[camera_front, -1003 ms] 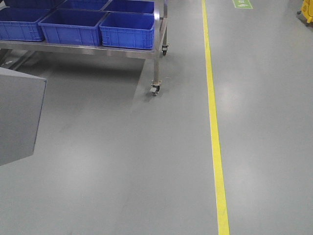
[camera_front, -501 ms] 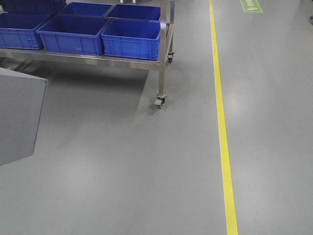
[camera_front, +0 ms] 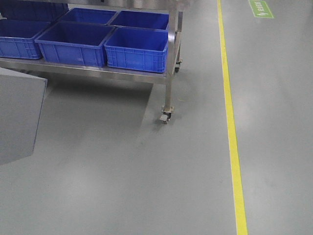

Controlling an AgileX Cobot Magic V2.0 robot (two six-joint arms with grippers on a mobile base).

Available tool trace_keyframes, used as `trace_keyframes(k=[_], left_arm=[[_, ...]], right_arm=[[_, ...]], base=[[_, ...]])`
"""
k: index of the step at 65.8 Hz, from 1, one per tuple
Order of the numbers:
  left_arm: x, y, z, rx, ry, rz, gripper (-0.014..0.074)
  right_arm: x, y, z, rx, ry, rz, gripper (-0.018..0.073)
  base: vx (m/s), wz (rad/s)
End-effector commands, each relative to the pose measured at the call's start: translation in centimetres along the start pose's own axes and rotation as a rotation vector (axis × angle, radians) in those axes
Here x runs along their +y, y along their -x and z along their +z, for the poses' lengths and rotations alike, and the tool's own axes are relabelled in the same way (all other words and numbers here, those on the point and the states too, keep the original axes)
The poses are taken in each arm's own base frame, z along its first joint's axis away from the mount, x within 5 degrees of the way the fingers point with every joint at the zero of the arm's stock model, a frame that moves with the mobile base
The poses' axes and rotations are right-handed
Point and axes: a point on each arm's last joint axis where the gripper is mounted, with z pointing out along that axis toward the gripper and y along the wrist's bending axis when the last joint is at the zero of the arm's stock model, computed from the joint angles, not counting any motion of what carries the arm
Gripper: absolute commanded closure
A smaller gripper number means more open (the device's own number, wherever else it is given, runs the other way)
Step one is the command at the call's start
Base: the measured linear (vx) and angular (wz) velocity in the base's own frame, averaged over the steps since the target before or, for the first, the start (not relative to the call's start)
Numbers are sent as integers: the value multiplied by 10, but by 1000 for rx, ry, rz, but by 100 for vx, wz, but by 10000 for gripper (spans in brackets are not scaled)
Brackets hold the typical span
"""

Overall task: Sort gray base to blue bin
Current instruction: 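Drive the base away from the table holding the block, then drive along the aisle to the shelf of blue bins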

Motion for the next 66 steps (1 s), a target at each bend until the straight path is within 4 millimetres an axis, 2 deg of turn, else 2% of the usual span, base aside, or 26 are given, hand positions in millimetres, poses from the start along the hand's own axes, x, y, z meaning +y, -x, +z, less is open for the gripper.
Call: trace_keyframes(k=[1, 24, 66], left_arm=[[-4, 18, -1, -127, -32, -13, 603], [-4, 18, -1, -125, -32, -13, 603], [-4, 18, -1, -126, -32, -13, 603]], right_arm=[[0, 5, 1, -56, -4, -18, 564], [0, 5, 1, -56, -4, -18, 564], [0, 5, 1, -56, -4, -18, 564]], base=[[38, 6], [36, 30], [31, 72]])
